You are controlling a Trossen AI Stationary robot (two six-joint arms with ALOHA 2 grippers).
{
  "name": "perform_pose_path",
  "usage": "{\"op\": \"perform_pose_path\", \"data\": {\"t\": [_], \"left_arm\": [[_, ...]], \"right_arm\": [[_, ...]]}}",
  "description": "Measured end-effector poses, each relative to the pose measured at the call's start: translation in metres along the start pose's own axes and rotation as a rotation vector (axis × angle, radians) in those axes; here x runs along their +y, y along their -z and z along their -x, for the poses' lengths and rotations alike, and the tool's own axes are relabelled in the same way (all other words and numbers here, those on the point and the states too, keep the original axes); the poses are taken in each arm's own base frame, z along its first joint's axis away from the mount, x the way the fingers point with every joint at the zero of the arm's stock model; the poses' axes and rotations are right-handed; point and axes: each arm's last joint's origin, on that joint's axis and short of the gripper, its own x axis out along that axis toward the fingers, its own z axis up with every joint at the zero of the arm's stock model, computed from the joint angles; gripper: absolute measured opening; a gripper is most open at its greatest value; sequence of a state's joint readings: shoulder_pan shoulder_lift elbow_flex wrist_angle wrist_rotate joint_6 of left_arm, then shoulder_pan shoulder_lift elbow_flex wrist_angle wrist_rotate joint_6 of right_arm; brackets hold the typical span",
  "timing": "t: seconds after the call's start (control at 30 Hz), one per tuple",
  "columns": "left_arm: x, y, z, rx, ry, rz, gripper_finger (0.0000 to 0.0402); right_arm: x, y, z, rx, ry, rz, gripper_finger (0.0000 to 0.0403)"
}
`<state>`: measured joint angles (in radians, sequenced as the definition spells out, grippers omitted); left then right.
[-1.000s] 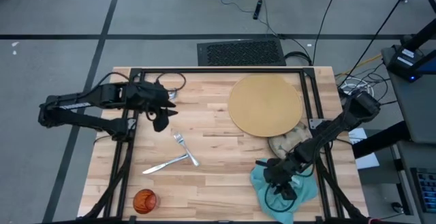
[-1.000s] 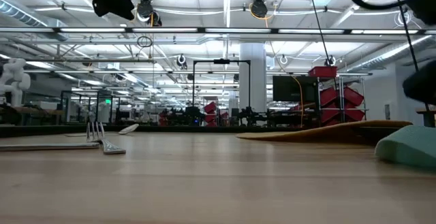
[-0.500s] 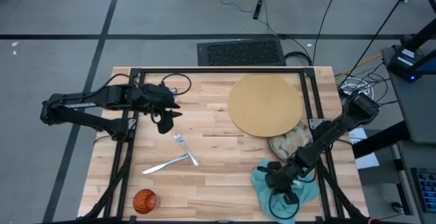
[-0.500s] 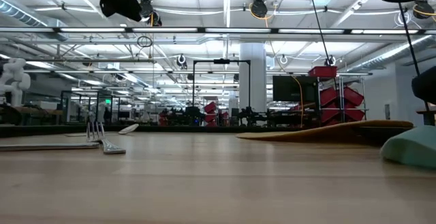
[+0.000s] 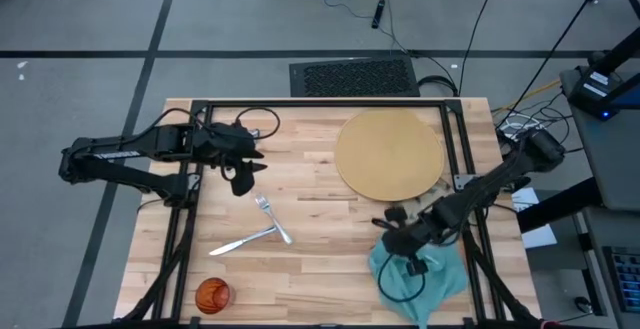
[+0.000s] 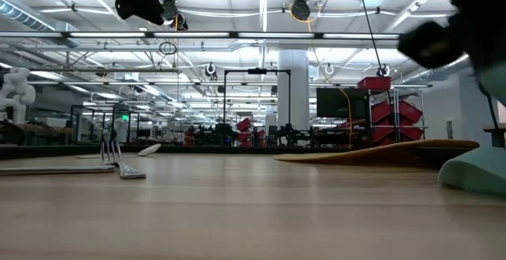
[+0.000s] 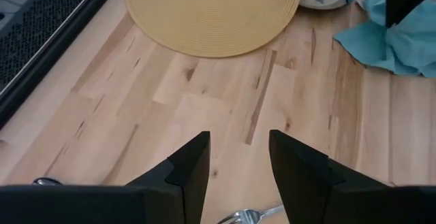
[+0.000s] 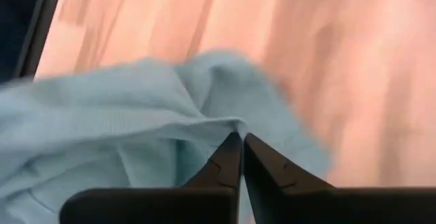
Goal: Set table place
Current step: Move the blue napkin on the top of the table
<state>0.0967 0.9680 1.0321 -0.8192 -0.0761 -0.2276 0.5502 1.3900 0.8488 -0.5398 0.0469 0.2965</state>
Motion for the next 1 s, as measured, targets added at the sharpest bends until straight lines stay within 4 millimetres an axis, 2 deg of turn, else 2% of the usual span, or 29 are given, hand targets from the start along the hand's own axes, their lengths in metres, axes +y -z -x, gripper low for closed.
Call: {"op": "perform_pose_path", "data": {"t": [0.13, 0.3, 0.47, 0.6, 0.77, 1.0], "left_arm": [[0.0, 0.0, 0.0, -0.001, -0.004, 0.0, 0.0135], [0.001, 0.002, 0.0, 0.016, -0.013, -0.009, 0.0135], [0.003, 0.006, 0.0, 0.058, -0.052, -0.03, 0.0135], [0.003, 0.007, 0.0, 0.065, -0.058, -0.032, 0.0135], [0.003, 0.01, -0.004, 0.071, -0.064, -0.04, 0.0135], [0.006, 0.028, -0.024, 0.124, -0.08, -0.045, 0.0135]], "right_arm": [[-0.012, -0.016, 0.026, -0.11, 0.068, 0.022, 0.0], [-0.044, -0.029, 0.035, -0.162, 0.197, 0.045, 0.0], [-0.099, -0.048, 0.047, -0.288, 0.262, 0.057, 0.0], [-0.147, -0.07, 0.074, -0.39, 0.319, 0.083, 0.0], [-0.196, -0.108, 0.109, -0.566, 0.283, 0.158, 0.0], [-0.254, -0.151, 0.123, -0.596, 0.327, 0.242, 0.0]]}}
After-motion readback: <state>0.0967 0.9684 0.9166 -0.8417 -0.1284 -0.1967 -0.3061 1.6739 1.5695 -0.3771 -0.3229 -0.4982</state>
